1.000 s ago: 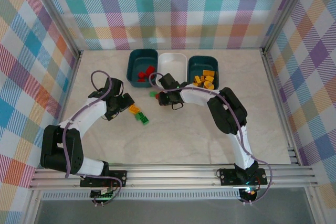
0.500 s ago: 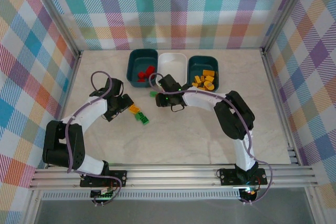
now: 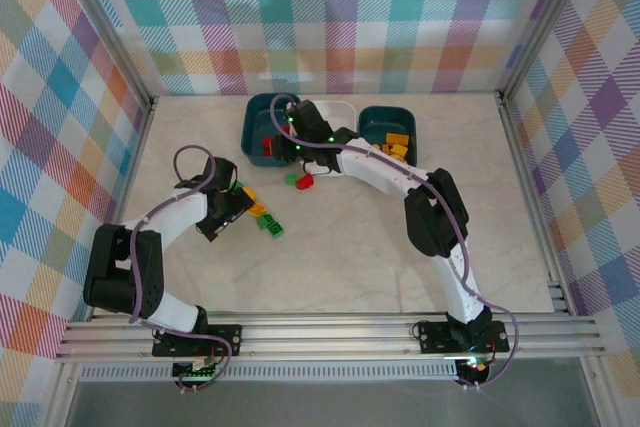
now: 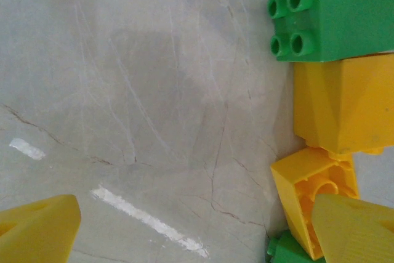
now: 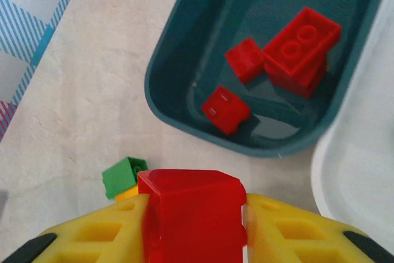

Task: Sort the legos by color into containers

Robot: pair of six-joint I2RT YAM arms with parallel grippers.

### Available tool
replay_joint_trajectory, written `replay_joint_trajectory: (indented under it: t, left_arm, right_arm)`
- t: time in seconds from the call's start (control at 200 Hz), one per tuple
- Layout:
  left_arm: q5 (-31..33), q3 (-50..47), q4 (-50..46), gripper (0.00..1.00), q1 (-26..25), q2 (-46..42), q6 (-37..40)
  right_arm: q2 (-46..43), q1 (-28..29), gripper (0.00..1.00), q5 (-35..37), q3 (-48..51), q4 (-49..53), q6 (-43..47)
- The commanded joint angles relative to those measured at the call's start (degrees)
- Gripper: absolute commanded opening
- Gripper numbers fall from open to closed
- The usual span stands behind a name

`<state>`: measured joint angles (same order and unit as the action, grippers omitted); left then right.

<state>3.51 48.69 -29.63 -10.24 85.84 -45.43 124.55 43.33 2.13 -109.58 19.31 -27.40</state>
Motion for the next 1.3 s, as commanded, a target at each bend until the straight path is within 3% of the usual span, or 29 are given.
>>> replay_joint_trajectory:
  t: [0.0, 0.355, 0.635, 0.8, 0.875, 0.975, 1.13, 1.295]
  left_arm:
    - [-0.4, 0.8, 0.6, 0.96, 0.4, 1.7, -0.5]
    - [0.5, 1.3, -0.4, 0.96, 0.6, 2.0, 0.6]
    - [1.6, 1.7, -1.8, 0.97, 1.1, 0.8, 3.0]
    - [0.4, 2.9, -1.9, 0.97, 1.1, 1.7, 3.1]
    - [0.2, 3.1, -2.0, 0.97, 1.1, 1.6, 3.2]
    - [-0.5, 3.2, -1.9, 0.97, 1.1, 1.2, 3.2]
    - [-1.2, 3.2, -1.9, 0.97, 1.0, -0.2, 2.9]
    - [-0.8, 2.3, -1.8, 0.97, 1.1, -2.4, 2.6]
  right_arm:
    - [3.5, -0.9, 0.4, -1.5, -5.8, 3.6, -0.8]
    - [10.1, -4.9, 0.4, -4.8, -14.6, 6.2, -1.9]
    - [18.1, -6.2, 0.41, -4.0, -27.0, 13.1, 0.4]
    - [23.0, -6.0, 0.44, -6.0, -34.5, 17.6, 1.5]
    - [23.9, -5.8, 0.5, -6.5, -35.8, 18.5, 2.1]
    - [23.2, -5.6, 0.63, -6.2, -35.8, 18.7, 2.8]
    - [19.0, -5.3, 0.65, -5.4, -34.2, 18.8, 4.0]
    - [5.4, -3.0, 0.66, 1.5, -13.3, 11.9, 3.2]
